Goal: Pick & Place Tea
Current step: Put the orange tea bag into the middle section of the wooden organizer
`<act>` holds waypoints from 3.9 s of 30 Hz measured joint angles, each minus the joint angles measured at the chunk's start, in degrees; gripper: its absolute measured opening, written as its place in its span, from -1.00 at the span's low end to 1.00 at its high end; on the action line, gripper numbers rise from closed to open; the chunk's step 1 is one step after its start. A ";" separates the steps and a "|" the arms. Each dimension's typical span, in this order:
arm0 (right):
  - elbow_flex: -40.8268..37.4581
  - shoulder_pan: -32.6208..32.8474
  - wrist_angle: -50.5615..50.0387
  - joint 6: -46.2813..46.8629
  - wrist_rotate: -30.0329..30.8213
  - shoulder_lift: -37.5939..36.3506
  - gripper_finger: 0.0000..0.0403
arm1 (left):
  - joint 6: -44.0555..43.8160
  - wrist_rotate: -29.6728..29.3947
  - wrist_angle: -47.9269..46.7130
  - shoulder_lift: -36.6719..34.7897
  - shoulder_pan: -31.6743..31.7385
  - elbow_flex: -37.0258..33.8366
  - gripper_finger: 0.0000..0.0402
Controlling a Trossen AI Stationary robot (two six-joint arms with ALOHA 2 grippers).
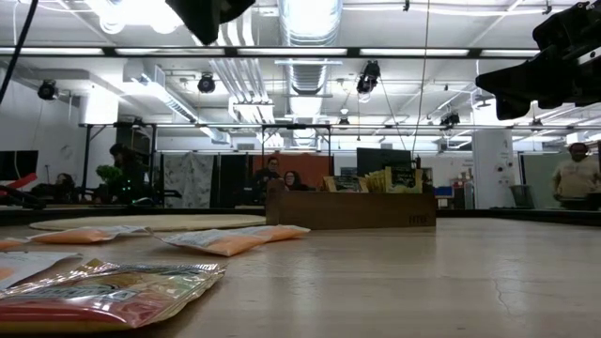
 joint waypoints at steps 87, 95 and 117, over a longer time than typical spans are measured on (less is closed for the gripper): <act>0.00 -0.01 -0.01 0.00 -0.01 0.68 -0.96 | -27.34 -6.40 15.92 18.79 -4.93 -4.81 0.42; 0.00 0.01 -0.01 0.00 -0.01 0.70 -0.96 | -26.76 -7.80 14.61 18.67 -4.35 -4.83 0.32; 0.00 -0.01 0.01 0.00 0.01 0.70 -0.96 | -25.05 -4.99 16.84 18.72 -3.82 -5.68 -0.39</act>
